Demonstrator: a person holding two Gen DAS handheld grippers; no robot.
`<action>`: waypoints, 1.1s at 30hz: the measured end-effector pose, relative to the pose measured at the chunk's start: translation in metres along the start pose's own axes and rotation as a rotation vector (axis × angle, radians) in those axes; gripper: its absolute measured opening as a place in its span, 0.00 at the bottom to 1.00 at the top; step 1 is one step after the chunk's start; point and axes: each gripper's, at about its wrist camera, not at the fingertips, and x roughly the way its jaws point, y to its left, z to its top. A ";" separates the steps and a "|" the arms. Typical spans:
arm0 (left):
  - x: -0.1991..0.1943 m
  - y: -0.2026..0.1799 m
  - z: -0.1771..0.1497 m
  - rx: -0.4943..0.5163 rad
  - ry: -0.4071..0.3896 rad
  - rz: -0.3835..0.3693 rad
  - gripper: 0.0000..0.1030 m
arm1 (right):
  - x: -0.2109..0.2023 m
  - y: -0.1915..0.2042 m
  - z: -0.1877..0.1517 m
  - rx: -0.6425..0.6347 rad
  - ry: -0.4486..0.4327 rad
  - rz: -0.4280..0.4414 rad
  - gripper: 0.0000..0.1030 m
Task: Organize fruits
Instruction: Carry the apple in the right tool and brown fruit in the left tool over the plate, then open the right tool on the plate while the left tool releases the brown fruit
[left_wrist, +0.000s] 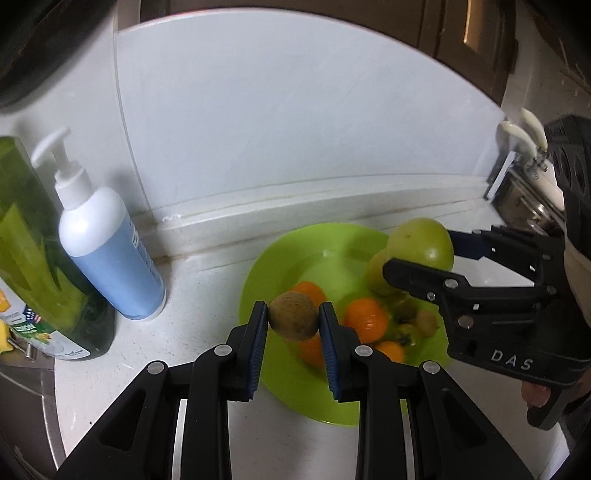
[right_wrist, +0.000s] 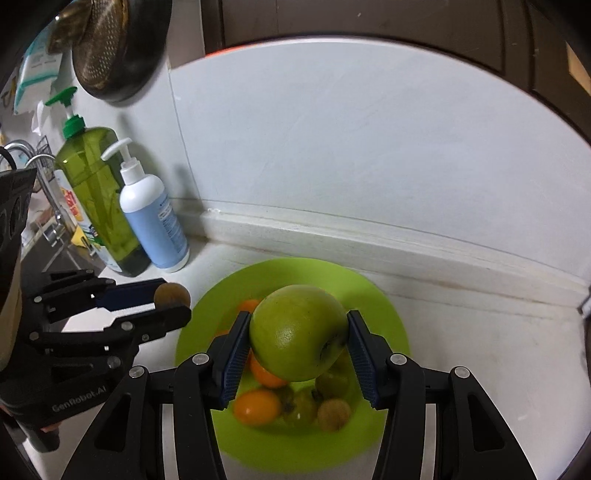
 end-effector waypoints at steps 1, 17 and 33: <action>0.004 0.002 -0.001 -0.001 0.008 -0.002 0.27 | 0.004 0.000 0.001 -0.010 0.041 -0.001 0.50; 0.047 0.013 -0.003 0.000 0.083 -0.033 0.27 | 0.069 -0.003 0.010 -0.032 0.121 0.015 0.50; 0.057 0.012 -0.001 -0.007 0.088 -0.033 0.34 | 0.084 -0.004 0.006 -0.043 0.145 -0.001 0.52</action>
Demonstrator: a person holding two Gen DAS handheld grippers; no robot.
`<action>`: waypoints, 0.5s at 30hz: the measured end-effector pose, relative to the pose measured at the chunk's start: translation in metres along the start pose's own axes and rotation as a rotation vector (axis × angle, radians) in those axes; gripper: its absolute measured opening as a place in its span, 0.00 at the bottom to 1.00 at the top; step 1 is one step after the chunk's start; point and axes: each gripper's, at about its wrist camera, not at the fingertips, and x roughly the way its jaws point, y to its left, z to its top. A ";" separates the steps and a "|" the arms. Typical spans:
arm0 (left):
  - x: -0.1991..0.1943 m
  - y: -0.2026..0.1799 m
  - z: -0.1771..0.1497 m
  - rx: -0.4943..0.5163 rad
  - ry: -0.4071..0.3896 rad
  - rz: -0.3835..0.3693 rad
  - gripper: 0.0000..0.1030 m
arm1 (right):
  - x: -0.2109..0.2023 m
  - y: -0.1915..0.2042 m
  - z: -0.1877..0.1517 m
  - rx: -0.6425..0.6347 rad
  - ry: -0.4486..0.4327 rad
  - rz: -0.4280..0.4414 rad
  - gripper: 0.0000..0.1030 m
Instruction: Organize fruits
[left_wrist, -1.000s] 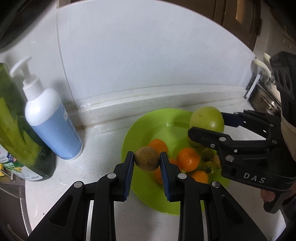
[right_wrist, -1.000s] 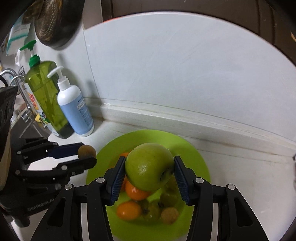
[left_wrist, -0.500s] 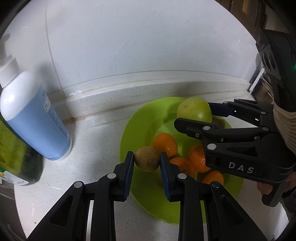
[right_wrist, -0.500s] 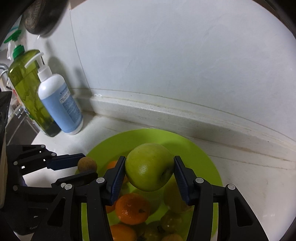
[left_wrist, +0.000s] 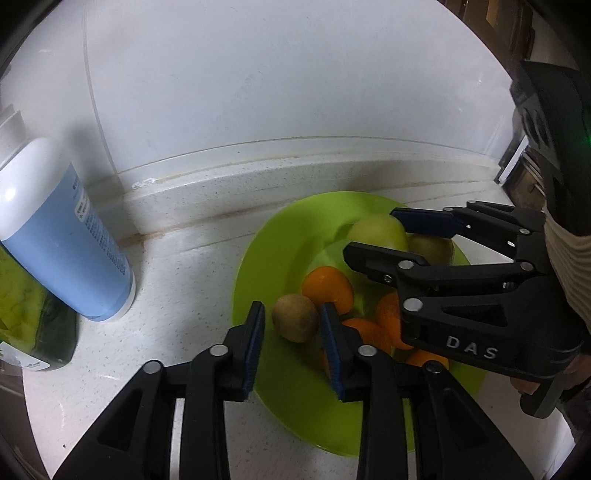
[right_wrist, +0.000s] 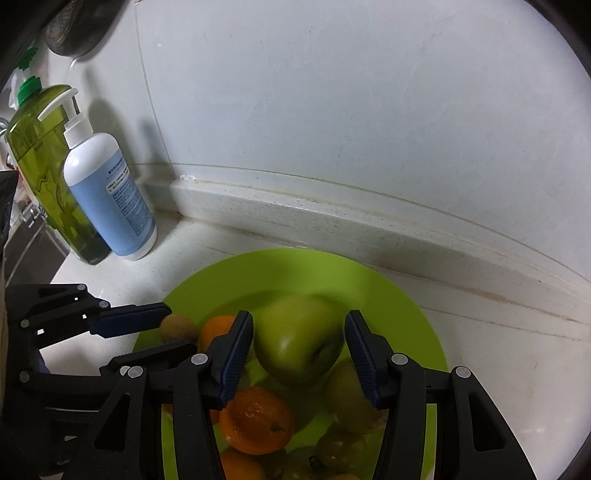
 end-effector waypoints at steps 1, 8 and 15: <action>-0.001 0.000 0.000 -0.002 -0.003 0.005 0.37 | 0.000 0.000 0.000 0.002 -0.002 0.002 0.53; -0.017 -0.002 -0.001 0.002 -0.033 0.016 0.39 | -0.013 -0.002 -0.009 0.020 -0.030 -0.007 0.55; -0.052 -0.009 -0.009 -0.009 -0.084 0.039 0.41 | -0.043 0.000 -0.022 0.053 -0.062 -0.023 0.55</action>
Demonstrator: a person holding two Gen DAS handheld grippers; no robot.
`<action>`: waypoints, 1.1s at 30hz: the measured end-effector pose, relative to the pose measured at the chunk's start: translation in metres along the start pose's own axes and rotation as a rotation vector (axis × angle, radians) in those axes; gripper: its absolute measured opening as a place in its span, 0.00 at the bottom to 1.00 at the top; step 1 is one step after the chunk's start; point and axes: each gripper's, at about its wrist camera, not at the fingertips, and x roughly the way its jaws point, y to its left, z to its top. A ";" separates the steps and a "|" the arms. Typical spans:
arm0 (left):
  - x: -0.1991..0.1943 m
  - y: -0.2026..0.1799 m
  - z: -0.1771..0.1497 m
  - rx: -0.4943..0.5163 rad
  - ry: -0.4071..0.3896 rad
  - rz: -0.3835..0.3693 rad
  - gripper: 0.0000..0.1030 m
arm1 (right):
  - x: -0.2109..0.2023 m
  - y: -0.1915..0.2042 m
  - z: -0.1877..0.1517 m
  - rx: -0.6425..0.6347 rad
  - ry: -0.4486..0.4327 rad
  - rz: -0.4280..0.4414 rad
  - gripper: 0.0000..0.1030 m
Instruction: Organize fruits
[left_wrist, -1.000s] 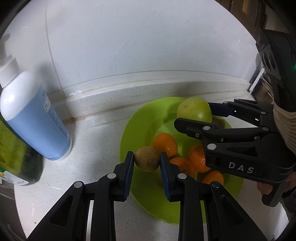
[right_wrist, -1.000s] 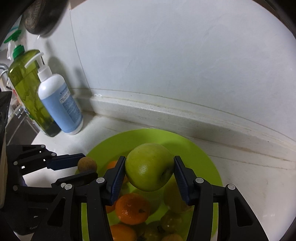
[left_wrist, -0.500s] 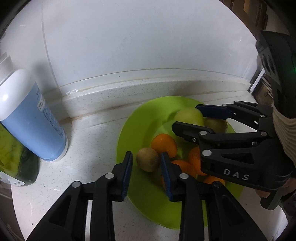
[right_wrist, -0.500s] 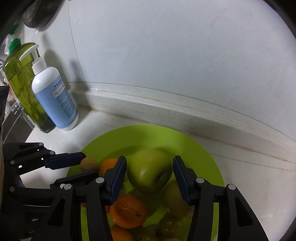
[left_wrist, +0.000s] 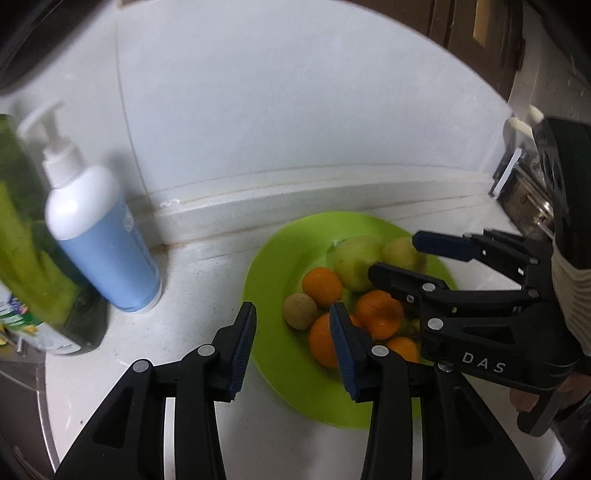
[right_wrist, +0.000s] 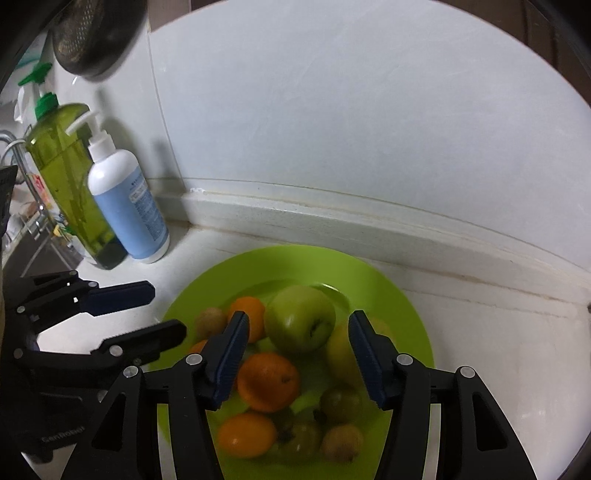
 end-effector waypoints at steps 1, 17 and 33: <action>-0.006 -0.002 -0.001 -0.003 -0.006 0.010 0.42 | -0.005 0.000 -0.002 0.008 -0.005 -0.002 0.55; -0.124 -0.022 -0.053 -0.018 -0.160 0.130 0.67 | -0.121 0.026 -0.062 0.172 -0.116 -0.063 0.64; -0.214 -0.045 -0.126 0.024 -0.276 0.135 0.84 | -0.216 0.081 -0.137 0.190 -0.219 -0.203 0.76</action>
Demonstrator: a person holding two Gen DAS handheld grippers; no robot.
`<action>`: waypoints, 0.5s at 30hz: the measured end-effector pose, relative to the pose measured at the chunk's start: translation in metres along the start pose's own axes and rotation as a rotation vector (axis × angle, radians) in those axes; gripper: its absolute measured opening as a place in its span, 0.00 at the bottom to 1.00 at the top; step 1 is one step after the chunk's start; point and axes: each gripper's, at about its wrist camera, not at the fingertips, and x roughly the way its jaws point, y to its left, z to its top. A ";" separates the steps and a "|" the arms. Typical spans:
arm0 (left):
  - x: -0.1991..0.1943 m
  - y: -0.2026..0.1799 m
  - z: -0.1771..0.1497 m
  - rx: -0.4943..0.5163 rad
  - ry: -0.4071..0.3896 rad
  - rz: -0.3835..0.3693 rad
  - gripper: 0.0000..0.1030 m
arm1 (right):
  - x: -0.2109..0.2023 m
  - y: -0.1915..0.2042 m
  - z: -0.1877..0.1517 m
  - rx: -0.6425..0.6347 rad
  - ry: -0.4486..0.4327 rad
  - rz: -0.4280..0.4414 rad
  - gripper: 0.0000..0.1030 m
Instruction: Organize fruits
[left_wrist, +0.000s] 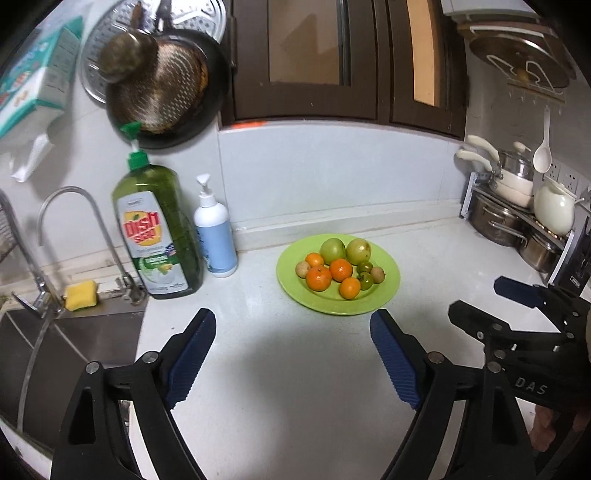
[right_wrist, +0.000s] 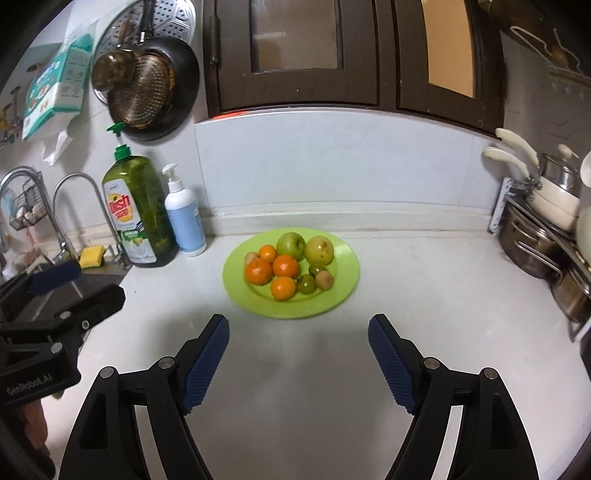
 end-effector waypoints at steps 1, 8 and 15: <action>-0.007 -0.002 -0.003 -0.007 -0.005 0.001 0.85 | -0.007 0.000 -0.003 0.001 -0.002 0.008 0.76; -0.055 -0.022 -0.023 -0.030 -0.050 0.033 0.90 | -0.055 -0.005 -0.021 -0.015 -0.039 0.051 0.76; -0.101 -0.040 -0.047 -0.052 -0.075 0.073 0.97 | -0.102 -0.011 -0.040 -0.043 -0.083 0.041 0.82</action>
